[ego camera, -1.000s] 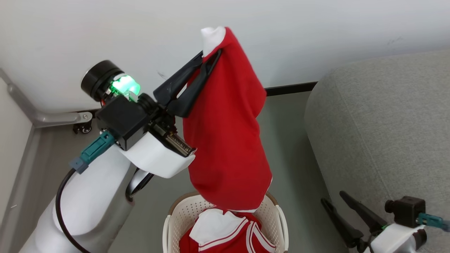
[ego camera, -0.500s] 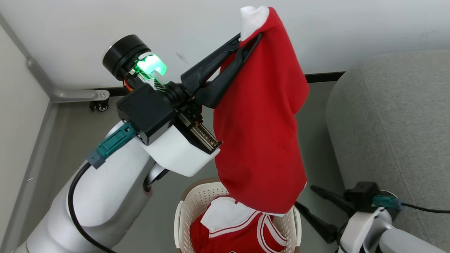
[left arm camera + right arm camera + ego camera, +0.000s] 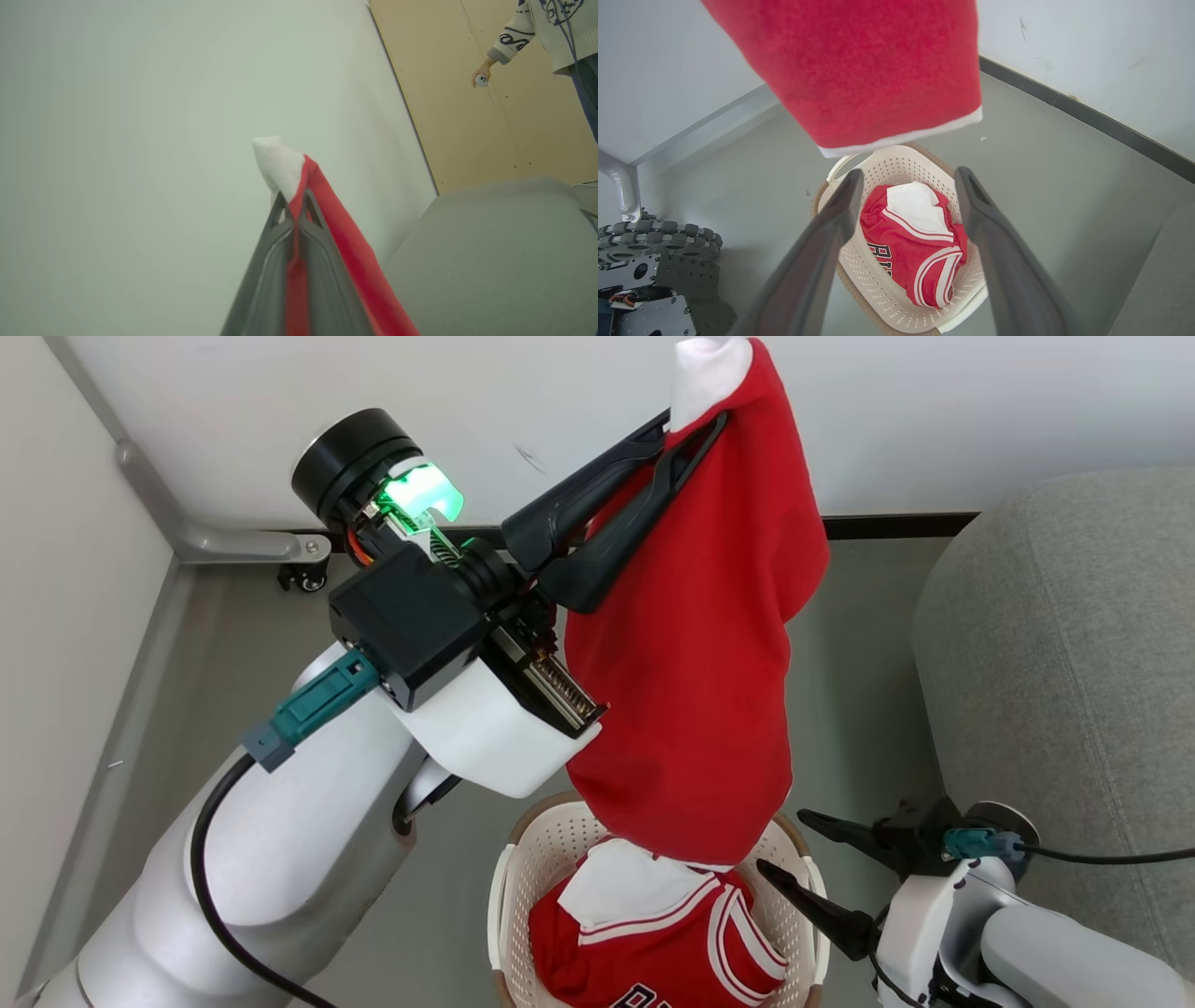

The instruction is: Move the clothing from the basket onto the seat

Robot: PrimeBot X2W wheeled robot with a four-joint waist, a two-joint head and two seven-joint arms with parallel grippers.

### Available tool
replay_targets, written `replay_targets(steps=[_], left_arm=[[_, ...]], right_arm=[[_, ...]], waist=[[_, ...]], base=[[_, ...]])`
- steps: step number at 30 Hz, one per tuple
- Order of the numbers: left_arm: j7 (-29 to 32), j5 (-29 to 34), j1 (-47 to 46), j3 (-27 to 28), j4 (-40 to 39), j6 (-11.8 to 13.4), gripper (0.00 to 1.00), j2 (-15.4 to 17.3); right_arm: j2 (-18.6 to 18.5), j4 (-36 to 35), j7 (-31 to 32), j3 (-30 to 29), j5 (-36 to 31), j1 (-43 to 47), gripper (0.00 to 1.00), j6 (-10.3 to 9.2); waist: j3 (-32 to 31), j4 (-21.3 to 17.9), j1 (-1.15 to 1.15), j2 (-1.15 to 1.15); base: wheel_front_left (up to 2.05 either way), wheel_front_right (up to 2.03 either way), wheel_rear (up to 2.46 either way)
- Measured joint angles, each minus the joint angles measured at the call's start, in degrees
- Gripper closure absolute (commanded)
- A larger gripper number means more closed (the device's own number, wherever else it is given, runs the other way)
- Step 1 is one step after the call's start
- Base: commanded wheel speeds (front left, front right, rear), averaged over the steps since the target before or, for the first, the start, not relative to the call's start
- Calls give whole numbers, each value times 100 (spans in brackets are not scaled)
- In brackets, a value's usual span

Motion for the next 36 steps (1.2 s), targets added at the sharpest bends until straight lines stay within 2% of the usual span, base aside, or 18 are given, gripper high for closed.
replay_targets(steps=[9, 20, 21, 22, 23, 30, 31, 32, 36], left_arm=[[-1, -9, -30, 2, 86, 0, 100, 19], [-9, -9, -132, -1, 158, 0, 100, 26], [-9, -9, -132, -1, 165, 0, 100, 30], [-10, -9, -132, -2, 175, 0, 100, 32], [-10, -12, -132, -3, 185, 0, 100, 33], [-53, -141, -116, 12, 371, 1, 100, 103], [-53, -152, -101, 30, 403, 1, 100, 129], [-53, -156, -84, 46, 437, 2, 100, 148], [-60, -199, 37, 120, 534, 10, 100, 166]], right_arm=[[368, -35, 0, 232, 112, -327, 0, 1], [559, -89, -1, 57, 312, -463, 0, 0], [593, -92, -1, 19, 311, -487, 5, 0], [632, -92, -1, -8, 311, -509, 43, 0], [665, -100, -1, -24, 301, -542, 55, 0], [800, -307, -9, -259, 9, -583, 73, 0], [800, -345, -10, -307, -46, -582, 81, 0], [800, -391, -11, -374, -85, -582, 100, 0], [791, -557, -12, -581, -201, -564, 100, 0]], waist=[[121, 56, 0, 0], [170, 78, 0, 0], [168, 77, 0, 0], [166, 75, 0, 0], [164, 74, 0, 0], [121, 55, 0, 0], [114, 47, 0, 0], [108, 37, 0, 0], [83, -17, 0, 0]], base=[[0, 0, 0], [0, 0, 0], [0, 0, 0], [0, 0, 0], [0, 0, 0], [0, 0, 0], [0, 0, 0], [0, 0, 0], [0, 0, 0]])
